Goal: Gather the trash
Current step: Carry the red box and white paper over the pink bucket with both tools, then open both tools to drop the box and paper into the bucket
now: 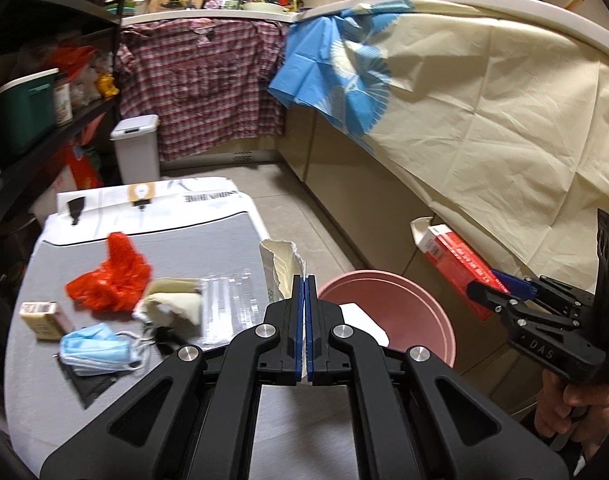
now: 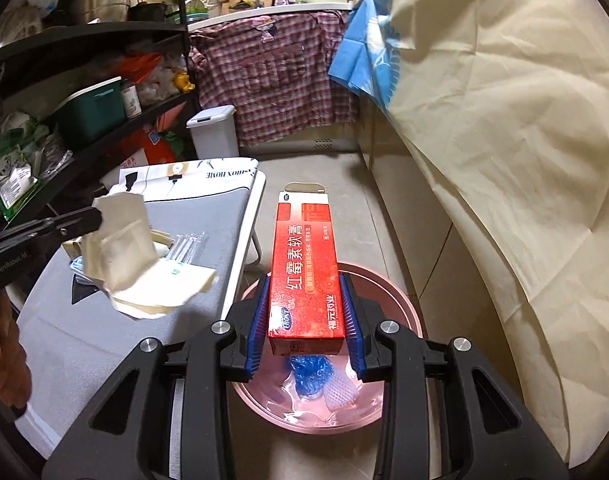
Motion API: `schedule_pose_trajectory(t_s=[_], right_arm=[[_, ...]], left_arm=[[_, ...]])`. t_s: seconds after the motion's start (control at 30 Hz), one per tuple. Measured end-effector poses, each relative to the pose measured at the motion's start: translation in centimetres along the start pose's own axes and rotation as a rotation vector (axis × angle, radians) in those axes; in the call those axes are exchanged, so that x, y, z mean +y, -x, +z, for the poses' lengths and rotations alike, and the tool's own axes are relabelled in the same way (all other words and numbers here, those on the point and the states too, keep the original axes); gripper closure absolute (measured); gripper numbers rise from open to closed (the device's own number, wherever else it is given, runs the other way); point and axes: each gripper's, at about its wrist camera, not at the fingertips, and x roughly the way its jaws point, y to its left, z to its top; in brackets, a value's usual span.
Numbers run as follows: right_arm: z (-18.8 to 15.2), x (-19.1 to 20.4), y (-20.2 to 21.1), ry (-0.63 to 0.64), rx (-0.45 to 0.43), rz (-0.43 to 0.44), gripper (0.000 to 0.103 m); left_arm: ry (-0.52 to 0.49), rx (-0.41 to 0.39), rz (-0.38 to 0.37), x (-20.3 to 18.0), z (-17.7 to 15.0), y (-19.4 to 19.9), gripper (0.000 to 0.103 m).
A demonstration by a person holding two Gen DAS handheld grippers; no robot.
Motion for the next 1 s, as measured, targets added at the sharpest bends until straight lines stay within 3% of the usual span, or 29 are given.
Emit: schedule_pose_trajectory(t_s=[0.5, 0.57, 0.63, 1.0], right_arm=[[0.0, -0.2, -1.3, 0.011, 0.036, 0.015, 0.068], [0.0, -0.2, -1.5, 0.013, 0.042, 0.022, 0.067], [0.1, -0.1, -1.9, 0.02, 0.054, 0.015, 0.059], [0.1, 0.1, -1.9, 0.027, 0.038, 0.013, 0.059]], left_arm=[[-0.103, 0.081, -0.096, -6.0, -1.2, -5.2, 0.102], [-0.105, 0.076, -0.105, -6.2, -1.2, -5.2, 0.101], [-0.095, 0.071, -0.098, -5.9, -1.1, -5.1, 0.096], [-0.069, 0.045, -0.094, -4.7, -0.6, -3.8, 0.096]])
